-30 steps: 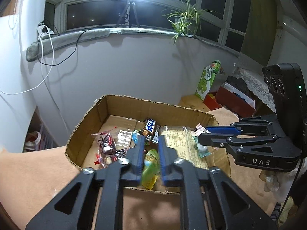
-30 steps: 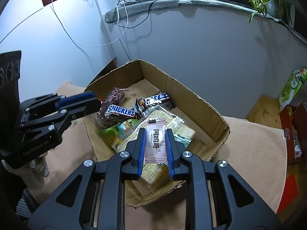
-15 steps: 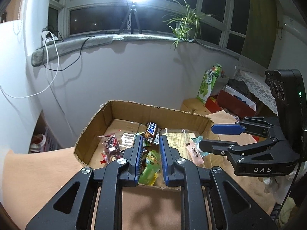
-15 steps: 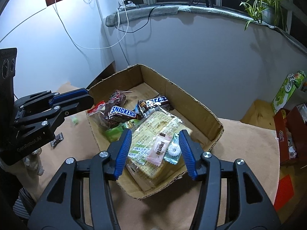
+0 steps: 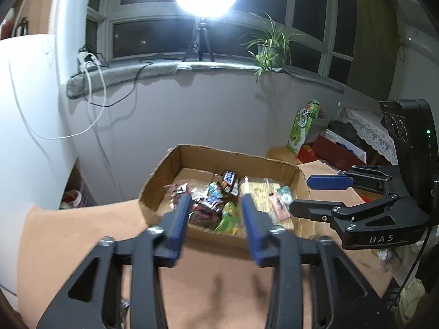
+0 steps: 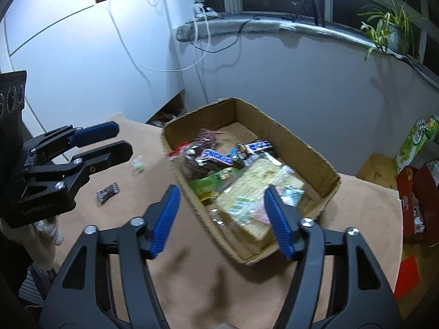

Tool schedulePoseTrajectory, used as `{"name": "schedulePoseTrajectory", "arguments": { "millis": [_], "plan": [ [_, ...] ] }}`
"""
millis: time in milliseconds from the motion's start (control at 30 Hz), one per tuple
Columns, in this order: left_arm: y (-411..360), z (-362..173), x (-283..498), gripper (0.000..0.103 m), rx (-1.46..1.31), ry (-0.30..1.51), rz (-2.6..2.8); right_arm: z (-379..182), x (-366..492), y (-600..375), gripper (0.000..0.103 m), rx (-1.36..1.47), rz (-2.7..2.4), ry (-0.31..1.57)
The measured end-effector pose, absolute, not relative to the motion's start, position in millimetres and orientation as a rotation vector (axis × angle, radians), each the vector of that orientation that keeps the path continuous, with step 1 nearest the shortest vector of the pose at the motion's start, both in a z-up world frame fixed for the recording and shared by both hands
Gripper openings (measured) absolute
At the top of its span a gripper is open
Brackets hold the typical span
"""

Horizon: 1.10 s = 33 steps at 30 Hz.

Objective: Organize snacks
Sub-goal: 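Open both grippers and withdraw them from the box over the table, then lower the left gripper onto the black candy while the right approaches the clear green candy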

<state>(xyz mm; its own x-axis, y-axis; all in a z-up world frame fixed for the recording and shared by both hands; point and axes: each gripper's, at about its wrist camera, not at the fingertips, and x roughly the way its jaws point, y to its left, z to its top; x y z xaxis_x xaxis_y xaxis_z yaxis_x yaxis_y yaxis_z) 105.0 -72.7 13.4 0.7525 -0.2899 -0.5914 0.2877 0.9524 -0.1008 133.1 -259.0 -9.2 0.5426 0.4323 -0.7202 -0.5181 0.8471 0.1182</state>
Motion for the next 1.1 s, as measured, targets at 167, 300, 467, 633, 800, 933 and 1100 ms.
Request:
{"name": "schedulePoseTrajectory", "arguments": {
  "millis": [167, 300, 467, 633, 800, 933, 1100],
  "plan": [
    [-41, 12, 84, 0.057, -0.023, 0.644, -0.262, -7, 111, -239, 0.087, -0.157, 0.618, 0.806],
    [0, 1, 65, 0.060, -0.069, 0.666, -0.204, -11, 97, -217, 0.089, -0.207, 0.653, 0.800],
    [36, -23, 44, 0.060, -0.100, 0.725, -0.160, -22, 85, -190, 0.089, -0.245, 0.703, 0.817],
    [55, -51, 31, 0.060, -0.101, 0.786, -0.136, -35, 86, -165, 0.089, -0.239, 0.732, 0.861],
    [54, -68, 35, 0.060, -0.101, 0.807, -0.161, -41, 97, -142, 0.089, -0.208, 0.750, 0.900],
    [50, -80, 42, 0.060, -0.091, 0.818, -0.192, -43, 109, -121, 0.089, -0.210, 0.772, 0.914],
    [53, -94, 51, 0.052, -0.101, 0.839, -0.209, -55, 130, -98, 0.079, -0.201, 0.793, 0.962]
  ]
}}
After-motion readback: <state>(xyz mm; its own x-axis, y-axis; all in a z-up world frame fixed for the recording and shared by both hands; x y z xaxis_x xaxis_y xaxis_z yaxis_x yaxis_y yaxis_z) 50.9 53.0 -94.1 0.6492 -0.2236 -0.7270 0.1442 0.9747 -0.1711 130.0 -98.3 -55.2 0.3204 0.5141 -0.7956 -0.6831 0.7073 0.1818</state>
